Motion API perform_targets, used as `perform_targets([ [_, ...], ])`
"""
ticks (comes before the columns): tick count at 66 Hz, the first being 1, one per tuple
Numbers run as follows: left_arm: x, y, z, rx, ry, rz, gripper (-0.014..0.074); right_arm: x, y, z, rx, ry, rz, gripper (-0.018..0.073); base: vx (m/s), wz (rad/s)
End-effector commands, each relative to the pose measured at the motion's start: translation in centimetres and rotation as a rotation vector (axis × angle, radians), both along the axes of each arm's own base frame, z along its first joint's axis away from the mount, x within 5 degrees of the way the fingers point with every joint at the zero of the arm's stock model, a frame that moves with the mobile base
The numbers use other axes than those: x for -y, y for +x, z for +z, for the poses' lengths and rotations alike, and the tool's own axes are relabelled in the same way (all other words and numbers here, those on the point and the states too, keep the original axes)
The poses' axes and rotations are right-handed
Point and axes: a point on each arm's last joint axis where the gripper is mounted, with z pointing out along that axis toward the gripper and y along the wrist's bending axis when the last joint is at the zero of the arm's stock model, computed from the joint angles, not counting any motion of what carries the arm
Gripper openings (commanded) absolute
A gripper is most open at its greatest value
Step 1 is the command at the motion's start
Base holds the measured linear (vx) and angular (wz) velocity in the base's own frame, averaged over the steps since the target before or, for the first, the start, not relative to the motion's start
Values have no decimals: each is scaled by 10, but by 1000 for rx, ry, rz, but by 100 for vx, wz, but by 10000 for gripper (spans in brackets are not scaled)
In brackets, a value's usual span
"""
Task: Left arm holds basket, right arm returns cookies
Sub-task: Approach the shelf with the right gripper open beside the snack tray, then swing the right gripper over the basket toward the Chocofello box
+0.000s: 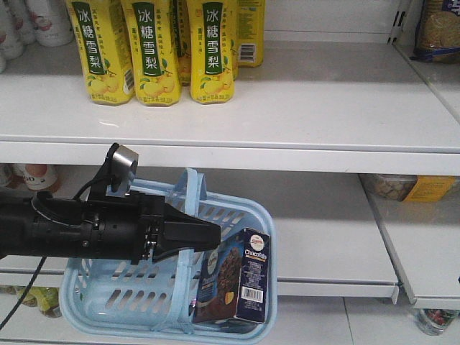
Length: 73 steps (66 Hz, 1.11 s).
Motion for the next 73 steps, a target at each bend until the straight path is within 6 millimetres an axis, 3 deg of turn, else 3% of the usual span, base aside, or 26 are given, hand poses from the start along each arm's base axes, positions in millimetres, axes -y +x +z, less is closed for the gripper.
perform_targets([
  [1,3,-1,33,63,-161,7,-3,1,8,17,100,-17,-4,-9,0,0],
  [18,3,-1,33,63,-161,7,-3,1,11,14,69,-22,-4,27,0,0],
  [49,3,-1,33,63,-161,7,-3,1,11,14,75,-14,-3,316,0,0],
  [59,3,-1,33,63,-161,7,-3,0,11,14,71,63,-9,400,0,0],
  [73,3,-1,33,63,-161,7,-3,-18,15,7,-16,161,116,455,0,0],
])
